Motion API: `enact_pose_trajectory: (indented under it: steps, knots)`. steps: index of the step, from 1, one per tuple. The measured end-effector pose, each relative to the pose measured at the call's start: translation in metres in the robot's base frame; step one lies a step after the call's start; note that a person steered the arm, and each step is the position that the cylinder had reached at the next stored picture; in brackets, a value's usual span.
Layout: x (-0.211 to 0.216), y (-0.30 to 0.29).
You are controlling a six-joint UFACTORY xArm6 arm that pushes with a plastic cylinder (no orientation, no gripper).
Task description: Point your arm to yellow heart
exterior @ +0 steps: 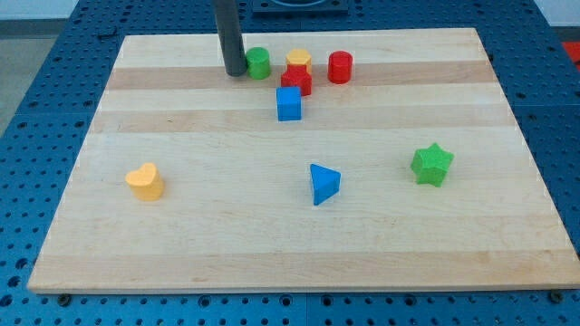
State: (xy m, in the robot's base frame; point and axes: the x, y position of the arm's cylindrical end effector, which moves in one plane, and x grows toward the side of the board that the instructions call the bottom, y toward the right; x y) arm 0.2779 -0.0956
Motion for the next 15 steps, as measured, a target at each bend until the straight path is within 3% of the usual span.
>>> enact_pose_trajectory:
  steps: [2, 4, 6, 9, 13, 15]
  knots:
    - [-0.008, 0.014]
    - [-0.043, 0.0]
    - [-0.041, 0.005]
    - [0.036, -0.027]
    - [0.187, -0.006]
    - [0.257, -0.023]
